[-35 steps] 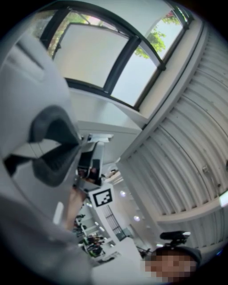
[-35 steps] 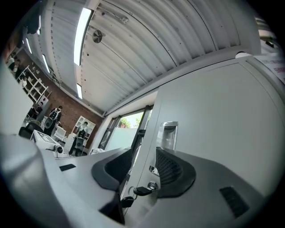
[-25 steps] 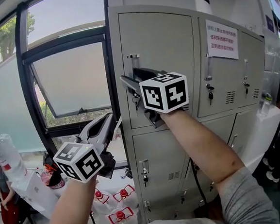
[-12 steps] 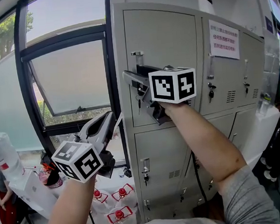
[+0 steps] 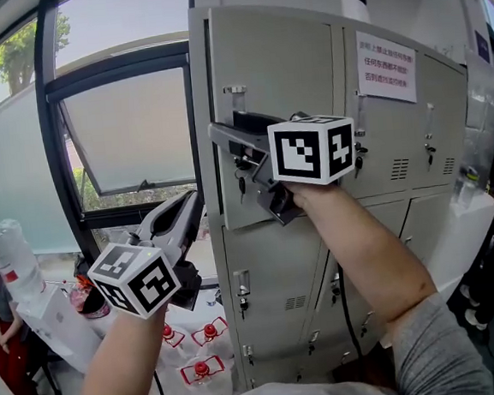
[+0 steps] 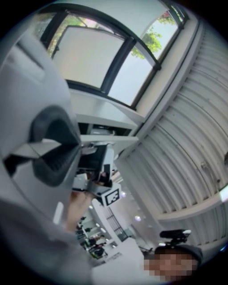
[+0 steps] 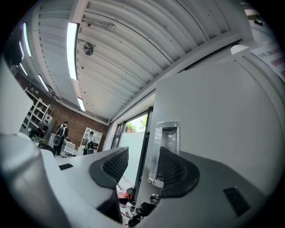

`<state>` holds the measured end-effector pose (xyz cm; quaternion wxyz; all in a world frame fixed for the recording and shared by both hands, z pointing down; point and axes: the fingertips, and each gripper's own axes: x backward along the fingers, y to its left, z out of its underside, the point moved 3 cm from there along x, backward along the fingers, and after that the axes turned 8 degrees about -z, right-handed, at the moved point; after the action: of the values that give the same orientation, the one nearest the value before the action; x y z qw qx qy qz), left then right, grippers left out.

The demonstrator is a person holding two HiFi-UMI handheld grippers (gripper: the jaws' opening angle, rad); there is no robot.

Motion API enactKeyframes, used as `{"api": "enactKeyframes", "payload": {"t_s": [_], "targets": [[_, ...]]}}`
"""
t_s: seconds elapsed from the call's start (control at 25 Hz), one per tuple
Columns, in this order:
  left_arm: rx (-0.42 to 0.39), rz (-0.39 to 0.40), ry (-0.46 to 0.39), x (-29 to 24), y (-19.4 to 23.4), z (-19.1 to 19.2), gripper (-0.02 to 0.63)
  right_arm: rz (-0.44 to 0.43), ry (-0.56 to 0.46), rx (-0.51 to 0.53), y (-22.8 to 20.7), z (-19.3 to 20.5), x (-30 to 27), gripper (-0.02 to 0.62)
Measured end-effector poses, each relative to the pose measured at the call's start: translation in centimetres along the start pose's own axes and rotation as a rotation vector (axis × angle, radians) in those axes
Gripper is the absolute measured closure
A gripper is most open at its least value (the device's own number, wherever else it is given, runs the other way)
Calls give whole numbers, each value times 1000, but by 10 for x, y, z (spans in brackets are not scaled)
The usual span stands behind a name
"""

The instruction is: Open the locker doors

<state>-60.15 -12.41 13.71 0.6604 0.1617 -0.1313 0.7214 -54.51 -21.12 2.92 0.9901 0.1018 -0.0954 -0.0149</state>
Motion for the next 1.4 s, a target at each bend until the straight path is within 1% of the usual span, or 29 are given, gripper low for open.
{"api": "enactKeyframes", "payload": {"t_s": [0.16,0.32,0.52,0.72,0.88,1.08,1.24,1.4], "targets": [[-14,-35,-8,4,-33,-1,603,-98,-16,-22,18,-10,29,403],[-26,-103,-29,17,-71,-5,604,-198,-29,-47,36,-21,60,403],[-69,-167,-51,29,-135,-11,604,-279,-54,-77,45,-35,118,403],[-92,-260,-88,46,-202,-9,604,-373,-88,-105,46,-47,177,409],[-104,-305,-85,45,-258,0,604,-403,-105,-128,29,-56,230,411],[-121,-326,-58,30,-316,10,603,-386,-115,-159,-5,-61,285,411],[-134,-324,-41,16,-348,12,604,-379,-101,-187,-22,-62,306,411],[-138,-316,-43,10,-363,9,604,-373,-87,-190,-24,-63,310,410]]}}
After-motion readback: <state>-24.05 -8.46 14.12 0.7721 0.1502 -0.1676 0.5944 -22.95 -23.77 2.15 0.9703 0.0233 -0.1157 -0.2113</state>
